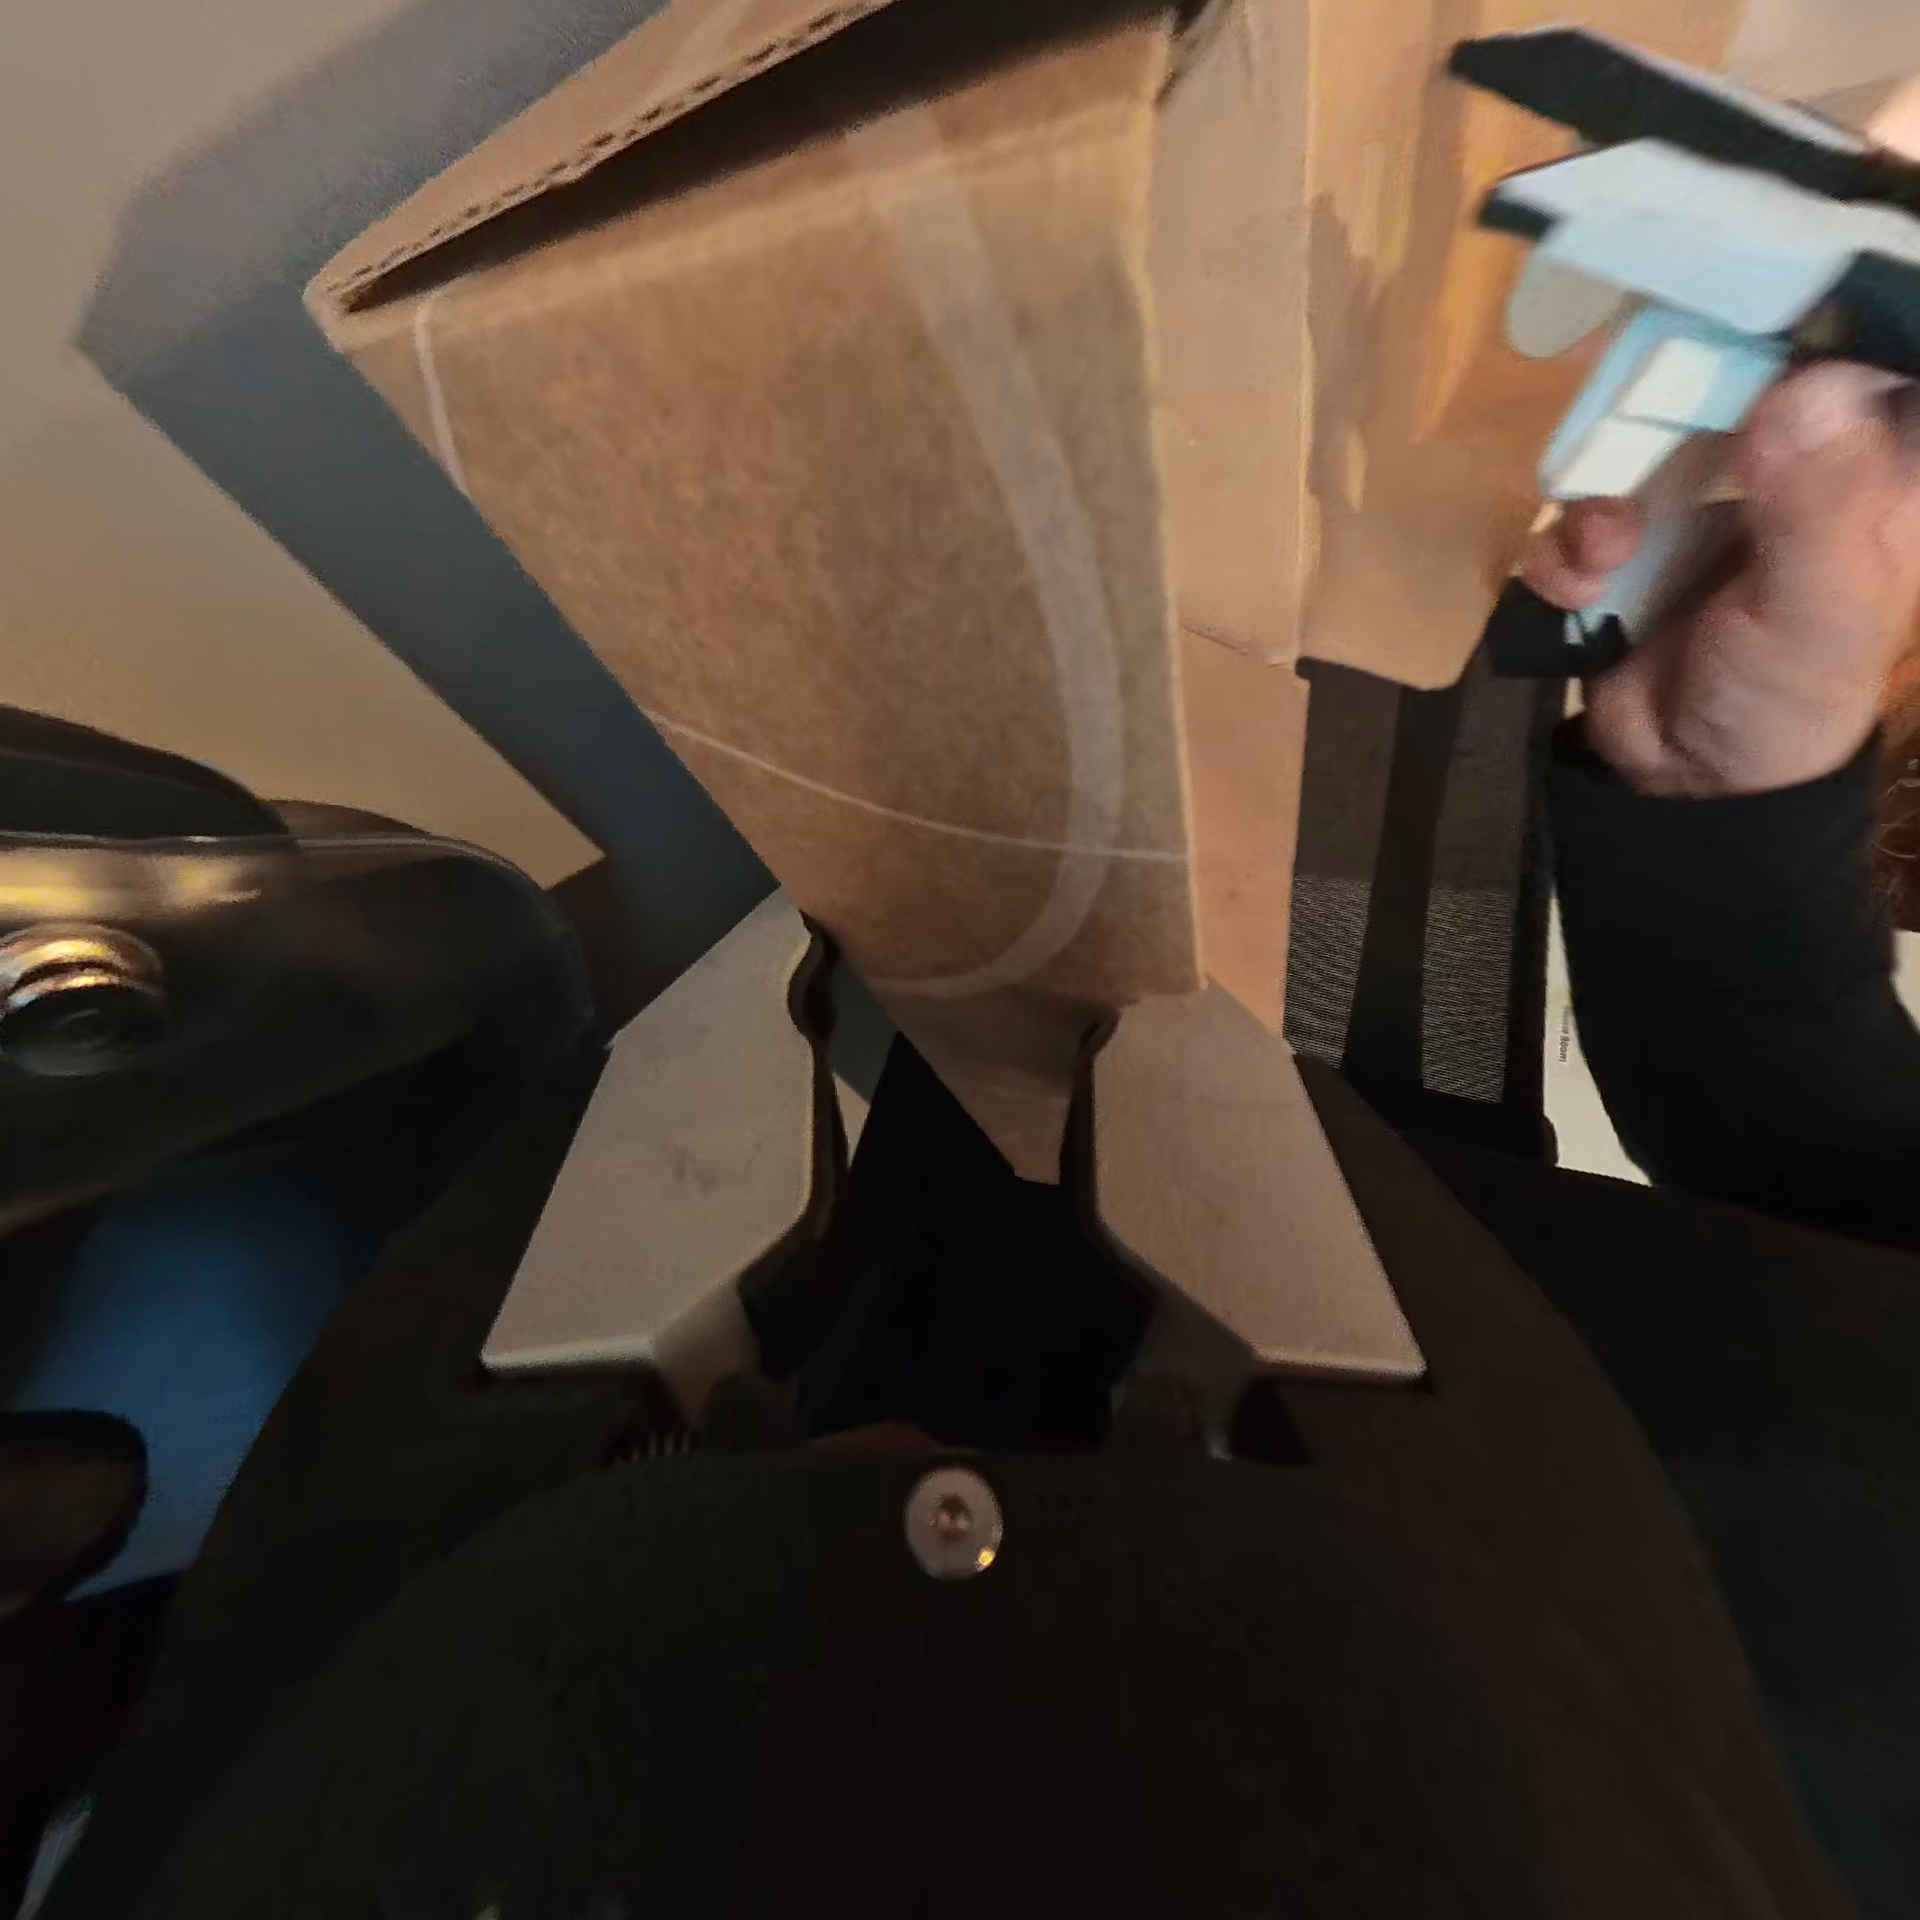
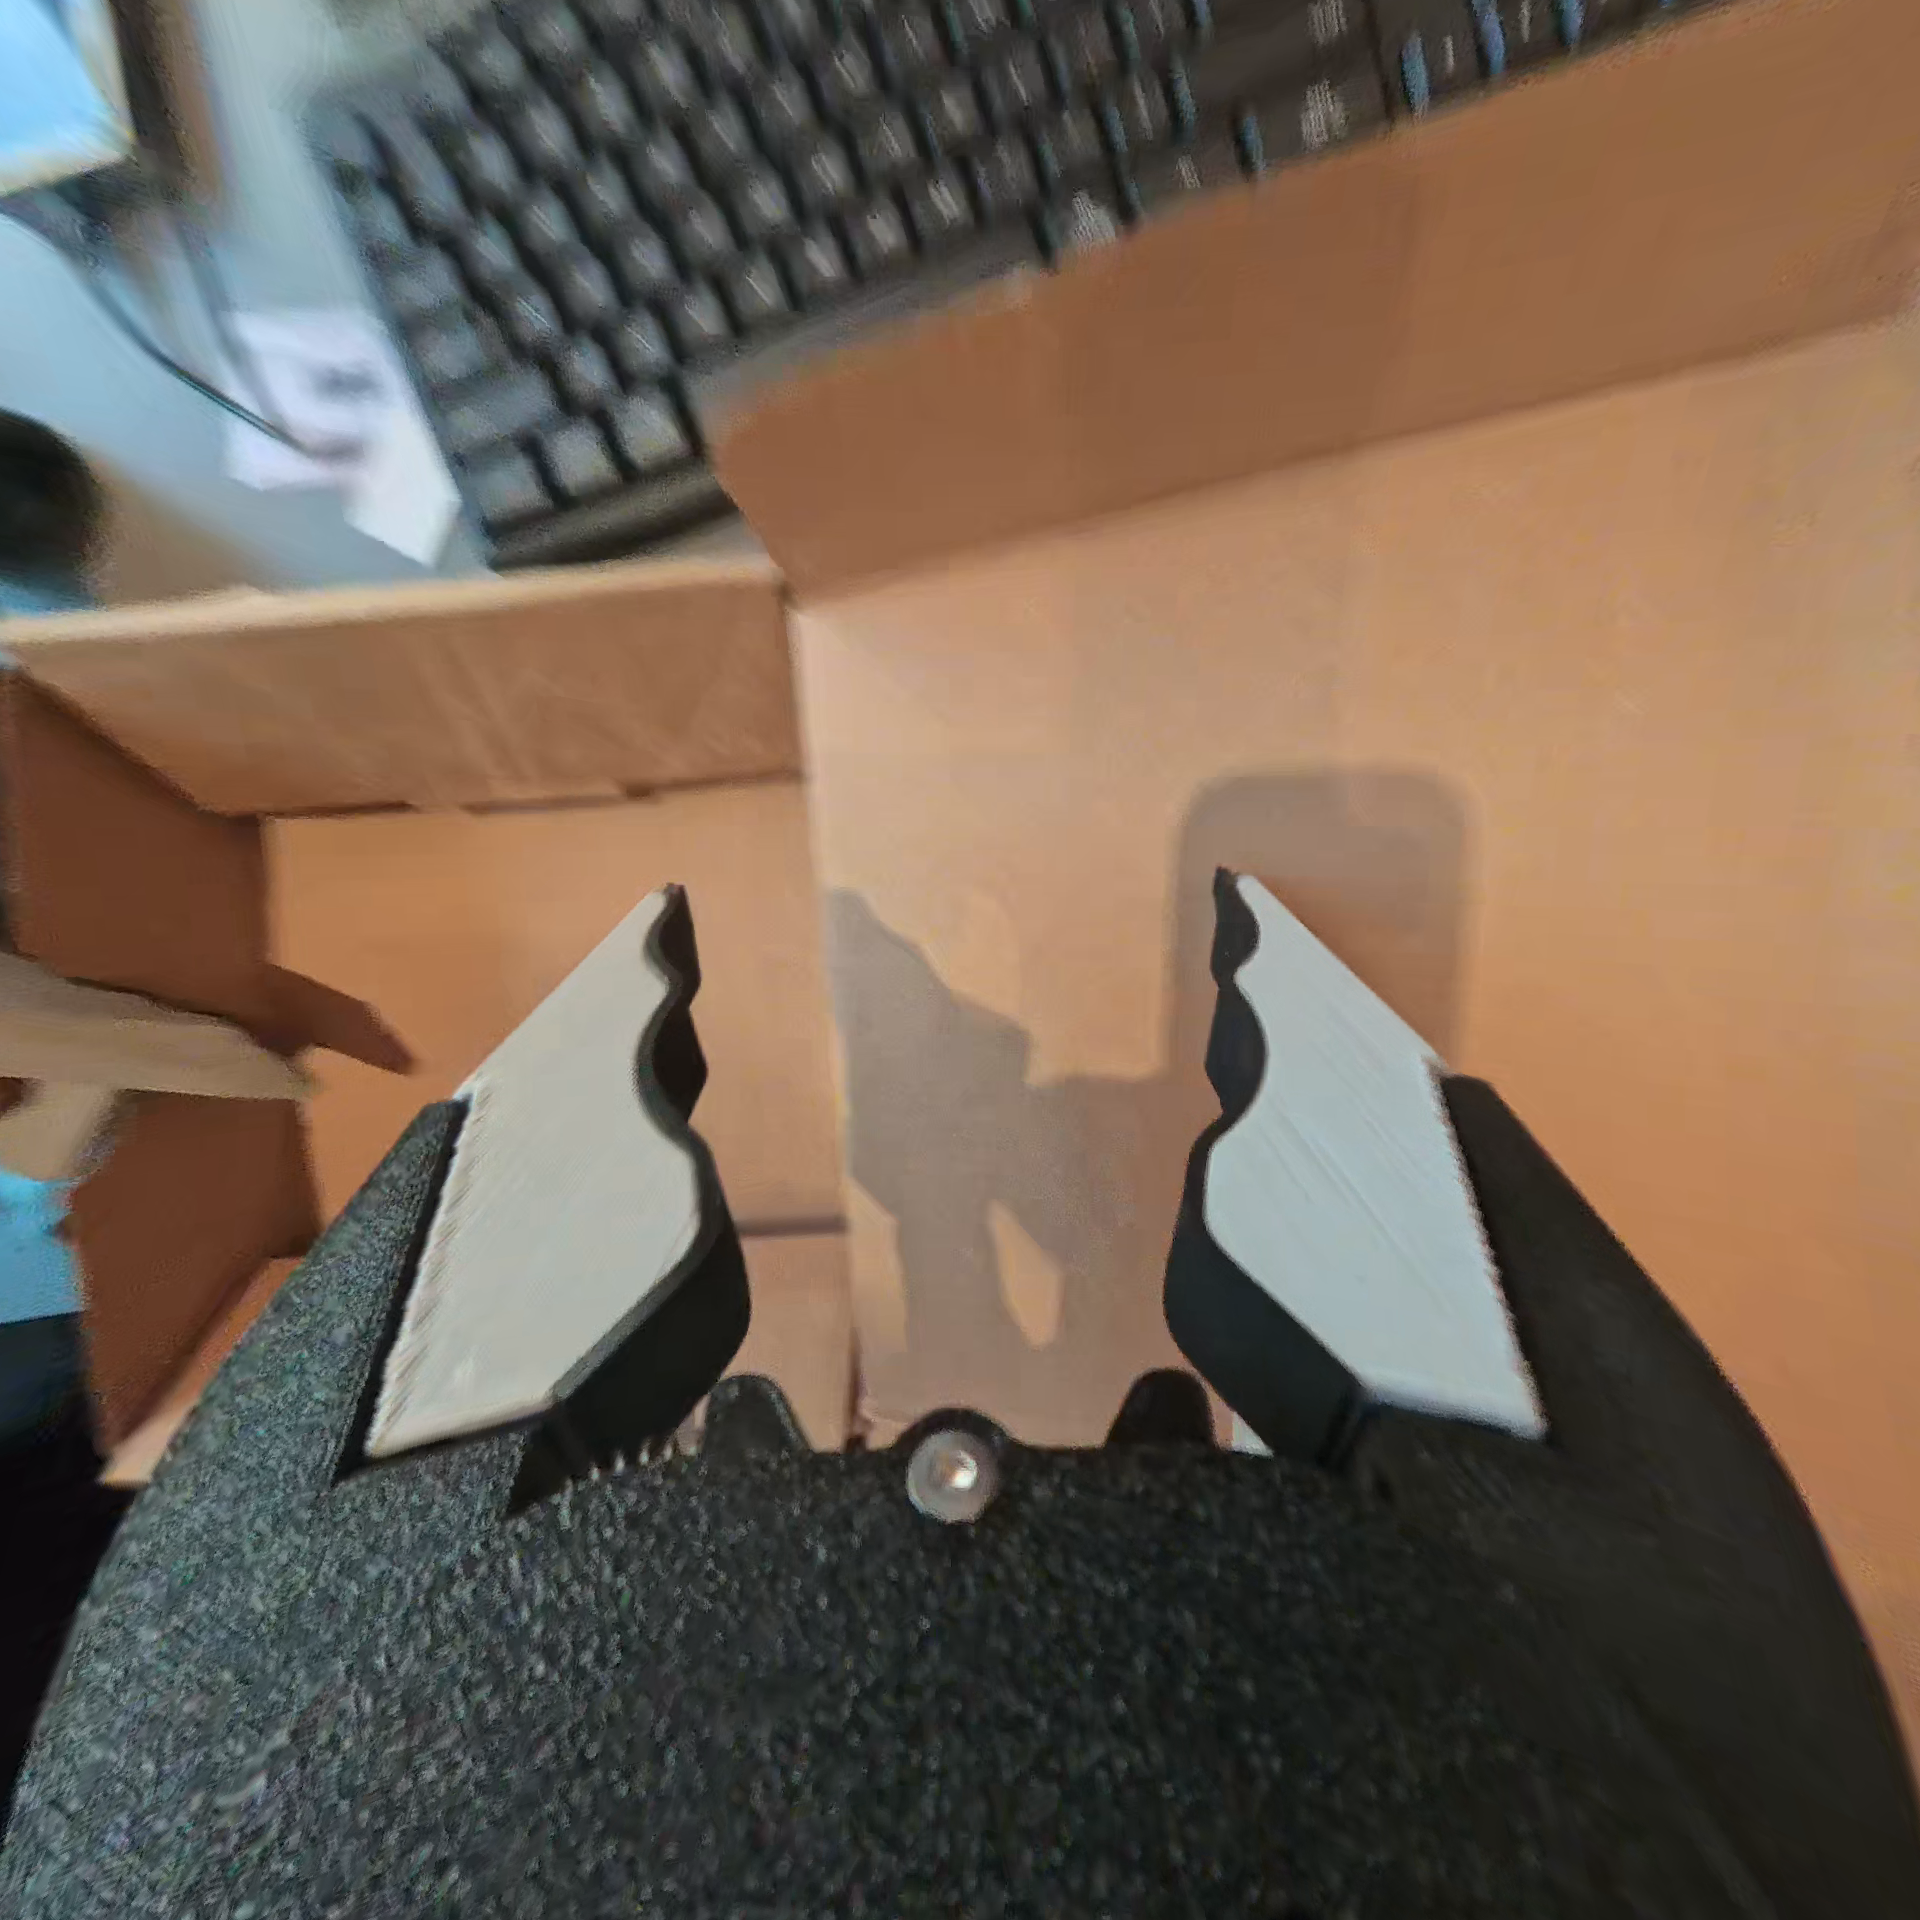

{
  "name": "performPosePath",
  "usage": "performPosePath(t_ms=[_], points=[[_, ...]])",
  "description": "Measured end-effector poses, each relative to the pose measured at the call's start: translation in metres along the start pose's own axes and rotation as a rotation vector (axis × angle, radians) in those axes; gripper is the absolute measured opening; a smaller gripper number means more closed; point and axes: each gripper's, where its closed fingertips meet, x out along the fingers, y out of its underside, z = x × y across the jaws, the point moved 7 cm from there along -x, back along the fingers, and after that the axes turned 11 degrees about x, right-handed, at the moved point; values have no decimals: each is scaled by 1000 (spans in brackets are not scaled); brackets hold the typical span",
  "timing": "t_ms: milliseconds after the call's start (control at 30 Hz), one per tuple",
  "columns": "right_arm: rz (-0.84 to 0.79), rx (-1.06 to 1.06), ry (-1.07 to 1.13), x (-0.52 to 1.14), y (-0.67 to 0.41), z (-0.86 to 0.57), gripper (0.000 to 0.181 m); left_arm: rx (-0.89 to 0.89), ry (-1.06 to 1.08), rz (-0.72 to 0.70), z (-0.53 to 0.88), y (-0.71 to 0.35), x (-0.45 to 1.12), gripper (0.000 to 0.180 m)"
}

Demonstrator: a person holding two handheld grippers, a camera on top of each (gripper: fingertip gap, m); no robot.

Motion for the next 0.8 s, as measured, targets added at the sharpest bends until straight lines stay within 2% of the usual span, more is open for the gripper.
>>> performPosePath(t_ms=[100,200,367,433,533,800], points=[[-141,-37,20,-22,-15,26,100,-10,-4,-7,-3,-2,0,42],[-93,43,-289,-26,-10,64,93,-36,12,-7,-7,-1,3,43],[103,591,-682,13,22,87,98,-70,12,-15,-7,-1,5,43],[159,821,-711,34,29,79,99,-67,-2,-9,-8,0,5,43],[165,1009,-697,57,32,69,100,-59,-21,-17,-9,-1,6,43],[54,1154,-738,81,31,65,93,-62,-15,-29,-18,-1,12,43]])
